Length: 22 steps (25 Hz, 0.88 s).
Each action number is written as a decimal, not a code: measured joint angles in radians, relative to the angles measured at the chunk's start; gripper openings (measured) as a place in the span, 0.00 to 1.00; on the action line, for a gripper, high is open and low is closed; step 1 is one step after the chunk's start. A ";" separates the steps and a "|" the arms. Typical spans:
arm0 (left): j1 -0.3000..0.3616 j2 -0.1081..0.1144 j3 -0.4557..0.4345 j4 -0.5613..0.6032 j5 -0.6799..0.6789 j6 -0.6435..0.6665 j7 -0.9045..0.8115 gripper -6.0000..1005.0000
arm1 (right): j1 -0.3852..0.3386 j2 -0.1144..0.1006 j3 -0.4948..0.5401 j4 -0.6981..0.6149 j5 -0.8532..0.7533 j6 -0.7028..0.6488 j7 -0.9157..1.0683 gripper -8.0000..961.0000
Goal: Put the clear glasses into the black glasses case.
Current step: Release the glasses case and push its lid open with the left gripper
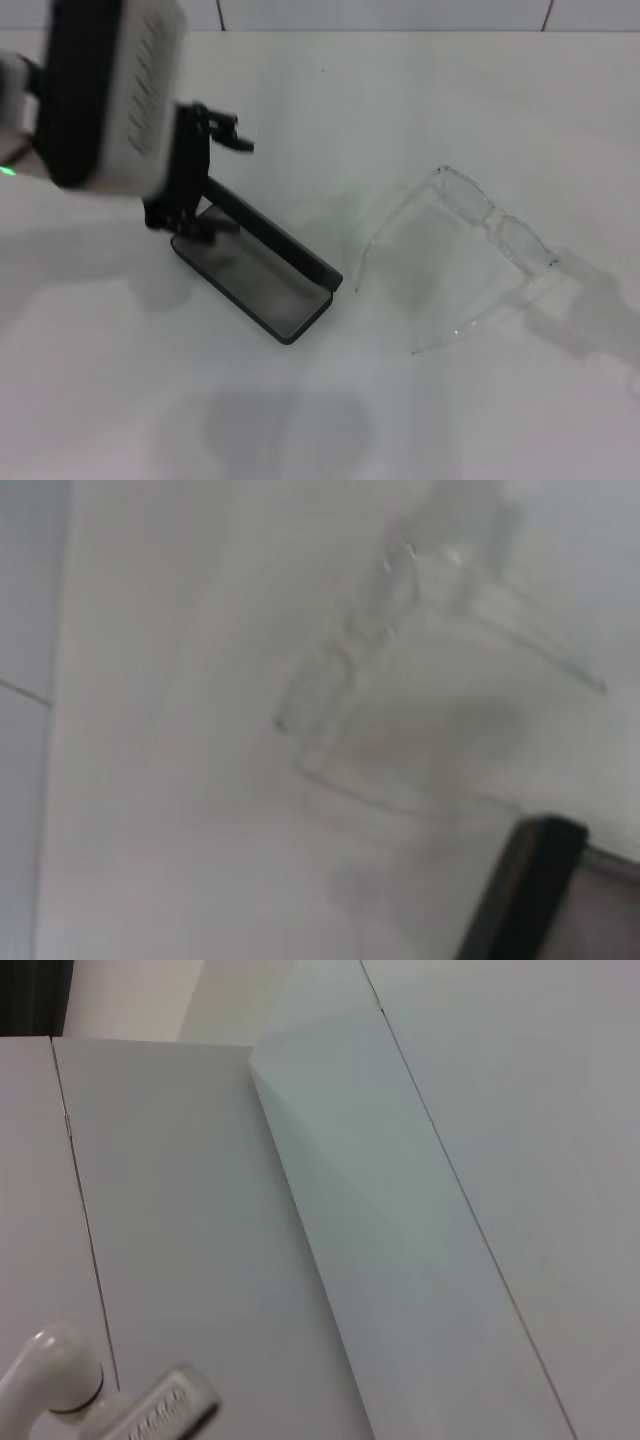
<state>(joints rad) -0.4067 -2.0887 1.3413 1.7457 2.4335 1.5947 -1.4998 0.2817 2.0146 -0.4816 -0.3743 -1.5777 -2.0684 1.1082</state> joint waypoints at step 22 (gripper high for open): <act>-0.034 -0.002 0.307 -0.141 0.258 -0.202 -0.077 0.78 | -0.007 -0.002 0.002 0.000 0.001 0.010 -0.015 0.77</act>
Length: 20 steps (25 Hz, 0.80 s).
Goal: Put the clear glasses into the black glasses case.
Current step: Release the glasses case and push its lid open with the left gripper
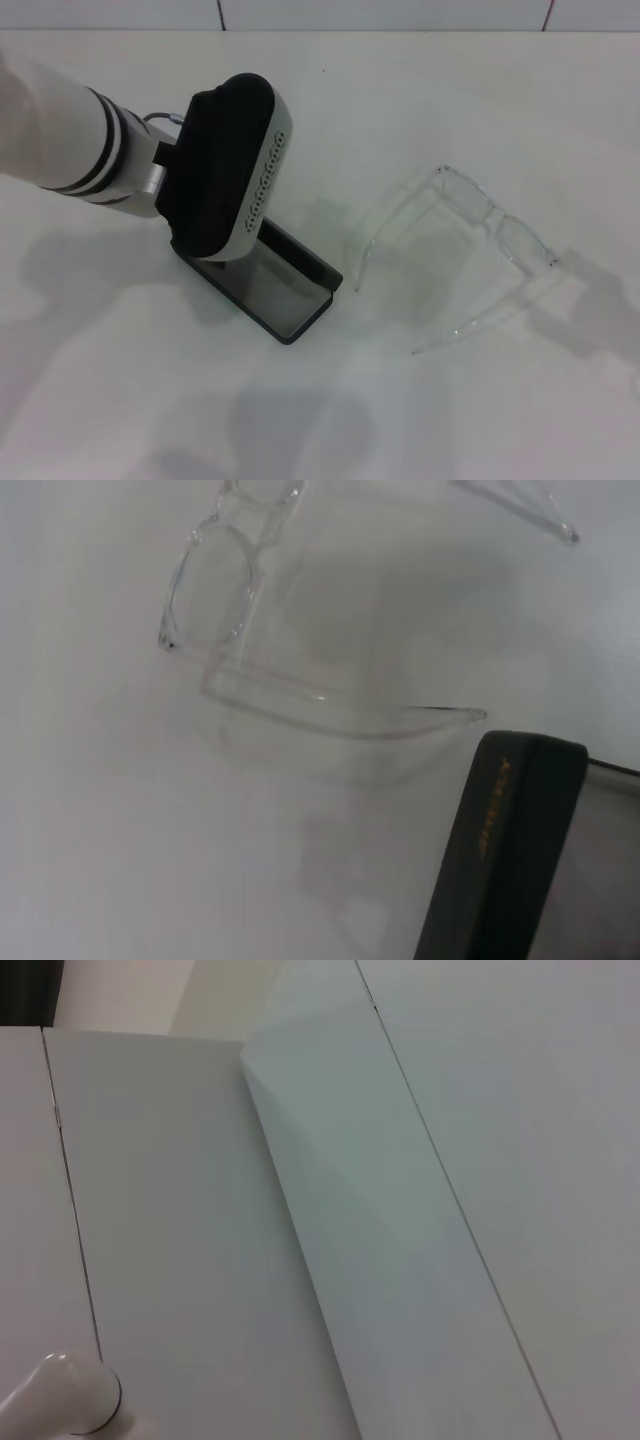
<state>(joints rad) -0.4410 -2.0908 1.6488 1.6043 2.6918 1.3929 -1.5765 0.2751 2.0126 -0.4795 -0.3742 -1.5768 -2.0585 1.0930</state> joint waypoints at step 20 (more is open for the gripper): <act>-0.044 0.000 0.087 -0.044 0.108 -0.008 -0.075 0.56 | -0.011 -0.003 0.013 0.012 0.000 -0.008 -0.014 0.77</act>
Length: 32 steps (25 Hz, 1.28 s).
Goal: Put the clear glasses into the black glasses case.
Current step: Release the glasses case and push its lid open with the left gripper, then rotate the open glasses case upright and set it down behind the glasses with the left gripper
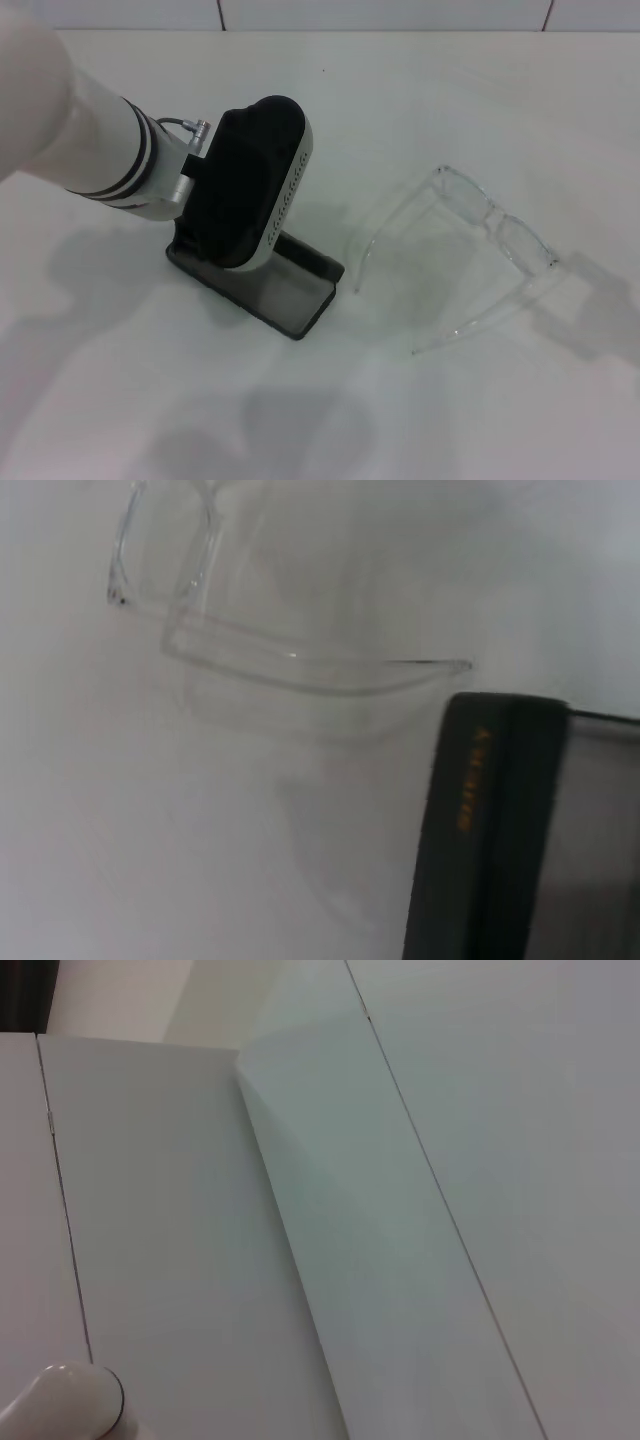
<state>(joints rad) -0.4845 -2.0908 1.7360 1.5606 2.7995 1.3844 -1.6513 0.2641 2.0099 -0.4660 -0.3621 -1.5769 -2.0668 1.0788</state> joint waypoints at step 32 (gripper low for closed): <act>0.003 0.003 0.019 0.115 0.037 -0.021 -0.528 0.20 | -0.032 -0.008 0.027 0.028 0.002 -0.042 -0.025 0.77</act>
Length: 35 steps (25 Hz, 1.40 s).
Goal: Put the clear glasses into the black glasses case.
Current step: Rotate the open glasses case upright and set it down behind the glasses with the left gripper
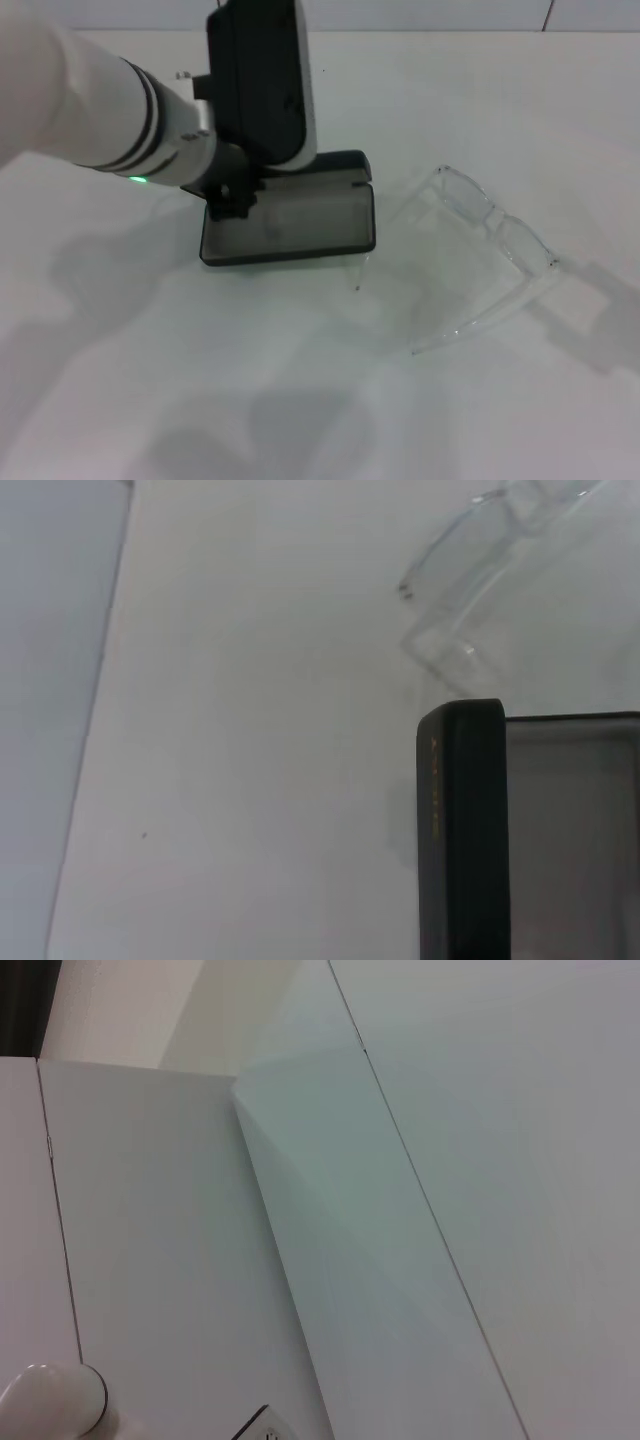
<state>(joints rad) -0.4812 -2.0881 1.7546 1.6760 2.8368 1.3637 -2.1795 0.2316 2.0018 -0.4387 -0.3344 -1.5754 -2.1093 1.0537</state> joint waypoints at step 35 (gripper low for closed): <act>-0.078 -0.001 0.115 -0.164 0.002 -0.086 -0.083 0.20 | -0.006 -0.003 0.000 0.009 -0.002 -0.014 0.000 0.77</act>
<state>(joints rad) -0.5597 -2.0886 1.8700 1.5115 2.8391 1.2774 -2.2624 0.2254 1.9987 -0.4387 -0.3249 -1.5773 -2.1231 1.0538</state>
